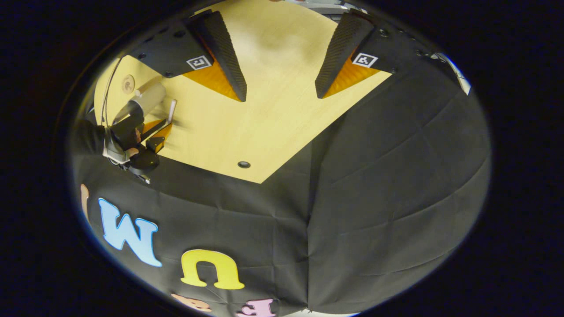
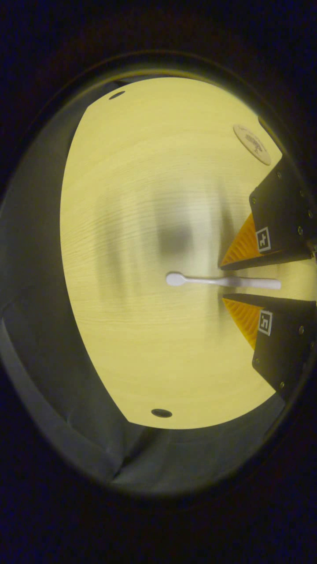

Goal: Put the toothbrush and toothpaste on the desktop into the cup, then pick up the cup and place it on the coaster on the desktop.

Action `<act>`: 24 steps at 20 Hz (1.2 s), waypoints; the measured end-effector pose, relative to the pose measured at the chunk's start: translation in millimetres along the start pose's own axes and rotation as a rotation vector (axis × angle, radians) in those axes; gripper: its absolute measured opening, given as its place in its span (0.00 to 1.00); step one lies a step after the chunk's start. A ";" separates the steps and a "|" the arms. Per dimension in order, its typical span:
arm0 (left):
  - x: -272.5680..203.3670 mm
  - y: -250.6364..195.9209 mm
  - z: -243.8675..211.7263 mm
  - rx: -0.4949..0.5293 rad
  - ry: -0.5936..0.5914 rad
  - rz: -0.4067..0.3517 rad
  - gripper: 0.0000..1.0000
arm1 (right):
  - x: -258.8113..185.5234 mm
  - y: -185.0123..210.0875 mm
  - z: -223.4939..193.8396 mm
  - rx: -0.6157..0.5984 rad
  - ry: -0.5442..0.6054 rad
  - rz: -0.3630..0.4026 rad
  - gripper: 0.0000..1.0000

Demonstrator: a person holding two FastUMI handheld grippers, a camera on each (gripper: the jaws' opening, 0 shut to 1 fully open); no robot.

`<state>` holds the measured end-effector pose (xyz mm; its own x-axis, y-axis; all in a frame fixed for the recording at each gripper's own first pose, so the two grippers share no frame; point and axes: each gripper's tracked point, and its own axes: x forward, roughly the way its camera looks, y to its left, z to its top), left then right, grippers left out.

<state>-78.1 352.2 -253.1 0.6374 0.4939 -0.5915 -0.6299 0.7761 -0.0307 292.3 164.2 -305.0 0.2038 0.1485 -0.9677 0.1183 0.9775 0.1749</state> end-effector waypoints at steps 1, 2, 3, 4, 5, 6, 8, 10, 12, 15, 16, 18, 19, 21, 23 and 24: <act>1.0 3.5 -2.4 -0.003 0.003 0.004 1.00 | 1.0 -2.6 -1.3 -0.003 0.005 -0.015 0.33; -1.4 2.7 -3.8 -0.008 0.007 0.006 1.00 | 1.8 -1.3 2.6 0.001 -0.010 -0.014 0.33; -1.2 1.8 -4.7 -0.014 0.012 0.007 0.99 | 3.0 -1.9 -0.5 0.007 0.008 -0.016 0.30; -2.0 -0.1 -5.0 -0.020 0.013 0.003 1.00 | -0.8 -2.1 0.1 0.019 0.006 -0.017 0.31; -2.5 -2.7 -3.9 -0.024 0.012 0.000 1.00 | 2.4 -2.3 -1.7 0.020 0.017 -0.017 0.30; -3.3 -4.7 -3.9 -0.026 0.014 -0.003 1.00 | 2.5 -2.7 -2.2 0.022 0.022 -0.019 0.29; -3.5 -8.9 -4.2 -0.023 0.014 -0.007 0.99 | 3.0 -3.3 -0.7 0.030 0.012 -0.041 0.19; -5.7 -10.6 -6.4 -0.020 0.015 -0.009 1.00 | -6.6 -4.0 -3.5 0.023 -0.001 -0.052 0.10; -10.1 -8.8 -9.4 -0.019 0.019 -0.005 0.99 | 0.4 -4.9 -1.5 0.003 -0.006 -0.058 0.03; -15.8 -6.6 -14.8 -0.031 0.028 -0.003 0.99 | -7.3 -2.5 -0.8 -0.017 -0.026 -0.039 0.02; -17.9 -6.1 -15.8 -0.033 0.029 -0.003 1.00 | -14.8 -1.2 4.4 -0.026 -0.053 -0.026 0.02; -20.9 -7.1 -16.8 -0.028 0.027 -0.006 0.99 | -35.3 5.2 10.8 -0.040 -0.099 0.015 0.02; -22.0 -9.4 -16.1 -0.024 0.024 -0.012 0.99 | -44.3 5.2 11.5 -0.052 -0.120 0.030 0.02; -20.4 -15.5 -13.3 -0.015 0.019 -0.028 0.99 | -66.3 7.1 18.4 -0.086 -0.175 0.063 0.02; -21.9 -25.8 -10.2 -0.003 0.009 -0.048 1.00 | -98.2 11.2 28.8 -0.122 -0.251 0.103 0.02; -22.6 -31.5 -8.0 0.001 0.003 -0.061 0.99 | -114.4 10.6 34.5 -0.143 -0.291 0.117 0.01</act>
<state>-76.2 313.5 -245.2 0.6728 0.4445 -0.5914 -0.5895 0.8051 -0.0656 303.7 152.4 -186.2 0.4790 0.2318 -0.8467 -0.0550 0.9705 0.2346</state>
